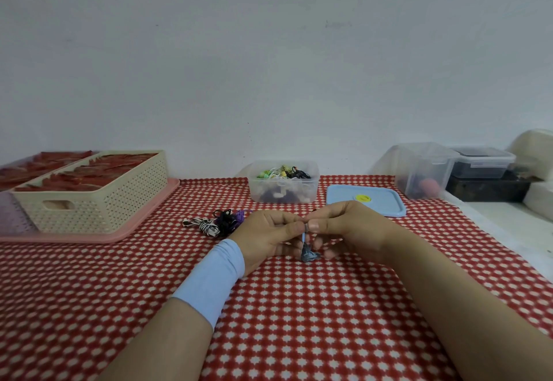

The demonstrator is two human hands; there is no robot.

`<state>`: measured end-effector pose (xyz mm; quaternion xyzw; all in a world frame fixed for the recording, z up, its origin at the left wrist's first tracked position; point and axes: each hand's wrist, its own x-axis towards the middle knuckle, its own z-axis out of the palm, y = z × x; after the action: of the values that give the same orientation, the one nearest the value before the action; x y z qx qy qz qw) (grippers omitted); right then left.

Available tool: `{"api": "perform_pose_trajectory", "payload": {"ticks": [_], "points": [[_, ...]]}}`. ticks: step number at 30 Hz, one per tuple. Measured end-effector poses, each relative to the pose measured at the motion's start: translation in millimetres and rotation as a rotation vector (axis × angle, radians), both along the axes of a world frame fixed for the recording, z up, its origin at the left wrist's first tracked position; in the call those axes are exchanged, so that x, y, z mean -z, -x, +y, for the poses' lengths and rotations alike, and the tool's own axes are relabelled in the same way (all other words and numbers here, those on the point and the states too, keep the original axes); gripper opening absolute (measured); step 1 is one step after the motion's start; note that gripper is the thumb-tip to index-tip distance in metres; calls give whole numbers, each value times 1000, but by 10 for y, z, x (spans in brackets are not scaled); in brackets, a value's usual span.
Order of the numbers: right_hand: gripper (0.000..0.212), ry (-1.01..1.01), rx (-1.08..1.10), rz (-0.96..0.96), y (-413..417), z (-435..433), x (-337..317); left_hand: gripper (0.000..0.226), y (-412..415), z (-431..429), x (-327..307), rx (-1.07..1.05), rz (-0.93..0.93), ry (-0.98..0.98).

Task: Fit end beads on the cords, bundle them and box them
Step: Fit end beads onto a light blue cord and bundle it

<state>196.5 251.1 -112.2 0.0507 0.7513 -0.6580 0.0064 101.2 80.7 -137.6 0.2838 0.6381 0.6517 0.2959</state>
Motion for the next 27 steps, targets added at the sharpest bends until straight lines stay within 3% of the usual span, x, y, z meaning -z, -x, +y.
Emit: {"api": "perform_pose_trajectory", "payload": {"ticks": [4, 8, 12, 17, 22, 27], "points": [[21, 71, -23, 6, 12, 8, -8, 22, 9, 7, -13, 28, -63, -55], [26, 21, -18, 24, 32, -3, -7, 26, 27, -8, -3, 46, -62, -46], [29, -14, 85, 117, 46, -48, -32, 26, 45, 4, -66, -24, -125, -160], [14, -369, 239, 177, 68, -76, -19, 12, 125, -51, -34, -203, -46, -119], [50, -958, 55, -77, 114, -204, -4, 30, 145, -74, -24, -254, 98, -97], [29, -976, 26, -72, 158, -270, -27, 34, 142, -137, -54, -227, 197, -77]]}}
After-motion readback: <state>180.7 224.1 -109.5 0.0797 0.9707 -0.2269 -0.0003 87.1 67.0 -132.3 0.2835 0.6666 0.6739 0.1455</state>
